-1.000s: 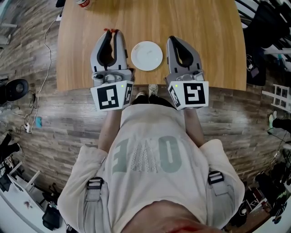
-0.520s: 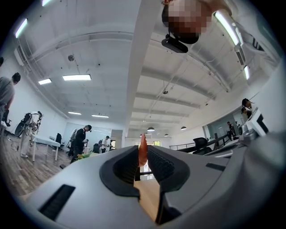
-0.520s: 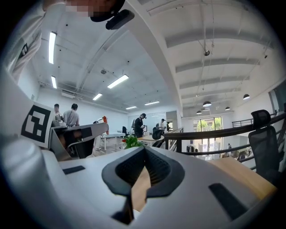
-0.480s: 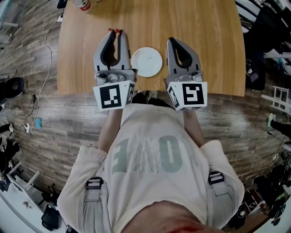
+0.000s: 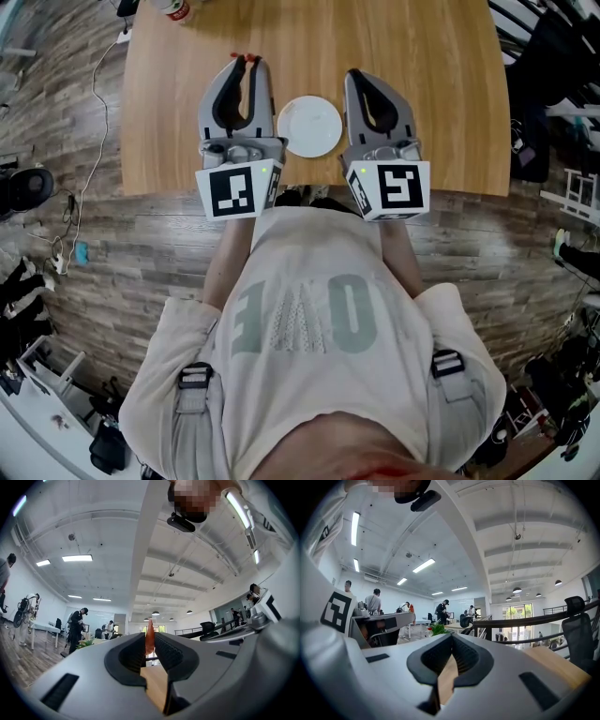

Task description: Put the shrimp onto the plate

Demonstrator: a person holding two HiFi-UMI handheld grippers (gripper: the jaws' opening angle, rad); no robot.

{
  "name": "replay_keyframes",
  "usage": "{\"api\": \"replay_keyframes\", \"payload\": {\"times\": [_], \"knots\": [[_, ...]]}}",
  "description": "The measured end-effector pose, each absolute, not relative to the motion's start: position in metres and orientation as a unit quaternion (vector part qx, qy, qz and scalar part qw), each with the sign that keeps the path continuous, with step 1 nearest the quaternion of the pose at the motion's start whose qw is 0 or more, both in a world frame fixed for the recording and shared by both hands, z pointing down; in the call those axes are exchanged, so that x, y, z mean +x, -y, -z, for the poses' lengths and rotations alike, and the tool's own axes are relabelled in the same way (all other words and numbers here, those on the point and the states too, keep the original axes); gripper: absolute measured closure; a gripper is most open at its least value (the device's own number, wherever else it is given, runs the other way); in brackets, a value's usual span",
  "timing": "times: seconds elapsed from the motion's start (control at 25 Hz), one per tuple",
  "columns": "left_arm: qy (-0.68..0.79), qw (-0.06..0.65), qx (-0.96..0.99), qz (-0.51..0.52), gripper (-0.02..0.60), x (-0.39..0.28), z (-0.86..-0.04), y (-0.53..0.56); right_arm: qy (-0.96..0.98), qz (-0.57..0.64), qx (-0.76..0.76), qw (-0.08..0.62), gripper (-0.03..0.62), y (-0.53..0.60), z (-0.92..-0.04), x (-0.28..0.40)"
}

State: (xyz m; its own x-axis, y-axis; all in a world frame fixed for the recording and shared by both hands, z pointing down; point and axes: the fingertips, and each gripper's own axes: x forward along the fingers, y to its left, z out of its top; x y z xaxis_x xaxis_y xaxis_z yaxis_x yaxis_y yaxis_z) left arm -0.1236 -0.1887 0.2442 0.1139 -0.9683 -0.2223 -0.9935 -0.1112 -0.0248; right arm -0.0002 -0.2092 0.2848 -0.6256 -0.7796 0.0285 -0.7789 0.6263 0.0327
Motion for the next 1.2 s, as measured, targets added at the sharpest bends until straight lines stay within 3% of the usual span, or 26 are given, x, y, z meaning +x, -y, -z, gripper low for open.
{"api": "replay_keyframes", "payload": {"times": [0.8, 1.2], "knots": [[-0.574, 0.015, -0.816, 0.057, 0.517, -0.074, -0.324, 0.223, 0.877, -0.015, 0.477, 0.057, 0.574, 0.211, -0.309, 0.021], [-0.515, -0.083, -0.837, 0.166, 0.517, -0.049, -0.425, 0.221, 0.847, -0.048, 0.522, 0.086, 0.574, 0.198, -0.333, 0.047]]}}
